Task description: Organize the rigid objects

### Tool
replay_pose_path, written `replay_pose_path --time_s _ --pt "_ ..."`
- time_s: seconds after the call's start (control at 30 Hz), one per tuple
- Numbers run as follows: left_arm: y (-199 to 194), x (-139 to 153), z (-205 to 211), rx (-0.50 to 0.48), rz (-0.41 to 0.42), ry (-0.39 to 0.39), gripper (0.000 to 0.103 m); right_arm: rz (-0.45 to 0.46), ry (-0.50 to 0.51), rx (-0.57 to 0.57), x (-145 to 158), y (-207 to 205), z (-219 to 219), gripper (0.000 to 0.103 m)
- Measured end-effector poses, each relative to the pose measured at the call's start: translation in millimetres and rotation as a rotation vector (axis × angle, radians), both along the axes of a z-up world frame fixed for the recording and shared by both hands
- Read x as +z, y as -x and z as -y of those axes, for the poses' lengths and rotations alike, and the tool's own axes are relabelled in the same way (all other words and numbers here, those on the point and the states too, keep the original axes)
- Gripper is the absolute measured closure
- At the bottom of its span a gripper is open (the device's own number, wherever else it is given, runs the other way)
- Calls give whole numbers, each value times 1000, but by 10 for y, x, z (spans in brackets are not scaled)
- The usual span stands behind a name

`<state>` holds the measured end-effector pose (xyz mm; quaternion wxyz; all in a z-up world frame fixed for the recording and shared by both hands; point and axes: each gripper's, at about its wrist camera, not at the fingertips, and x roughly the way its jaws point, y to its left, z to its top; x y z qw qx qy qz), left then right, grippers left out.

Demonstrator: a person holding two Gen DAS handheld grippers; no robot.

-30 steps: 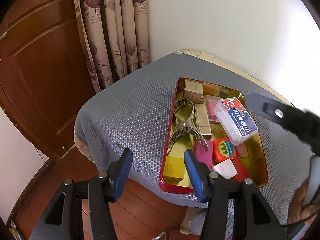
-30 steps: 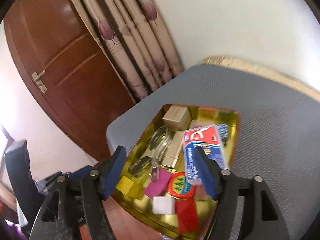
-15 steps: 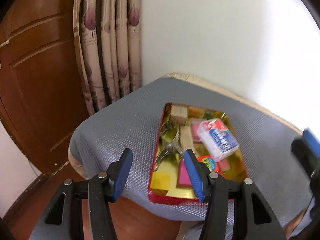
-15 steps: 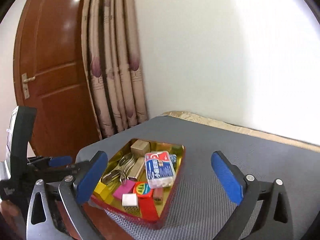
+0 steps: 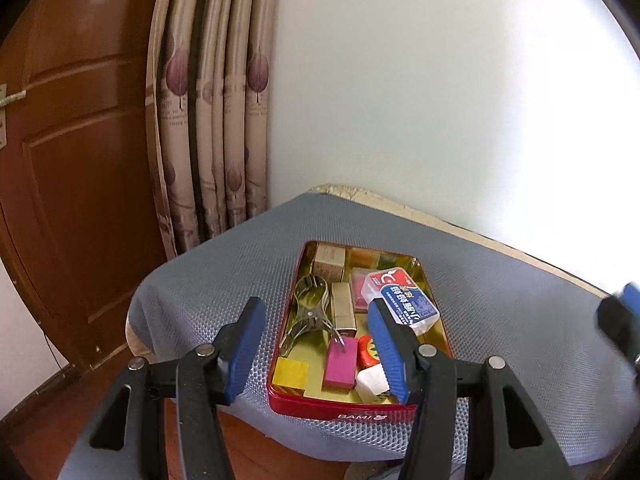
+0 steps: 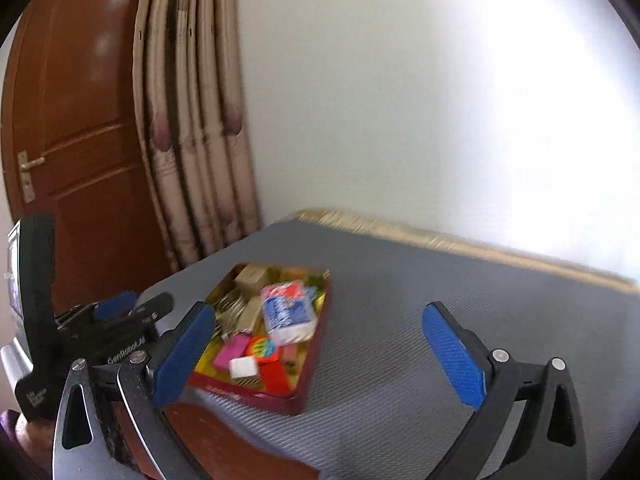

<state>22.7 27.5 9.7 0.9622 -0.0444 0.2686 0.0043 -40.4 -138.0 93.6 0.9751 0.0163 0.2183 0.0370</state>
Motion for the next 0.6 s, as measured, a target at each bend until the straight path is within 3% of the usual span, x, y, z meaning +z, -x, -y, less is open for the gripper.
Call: replay_pose_path --time_s 0.23,0.33,0.6 --pt "64 -26 -5 -55 -48 23 48 106 110 -33 321 358 -144 0" --pt "53 -50 -20 -47 -75 17 48 91 104 -18 341 385 -186 0" --pt "93 3 -65 -11 -44 33 48 60 71 -36 216 397 -204 0"
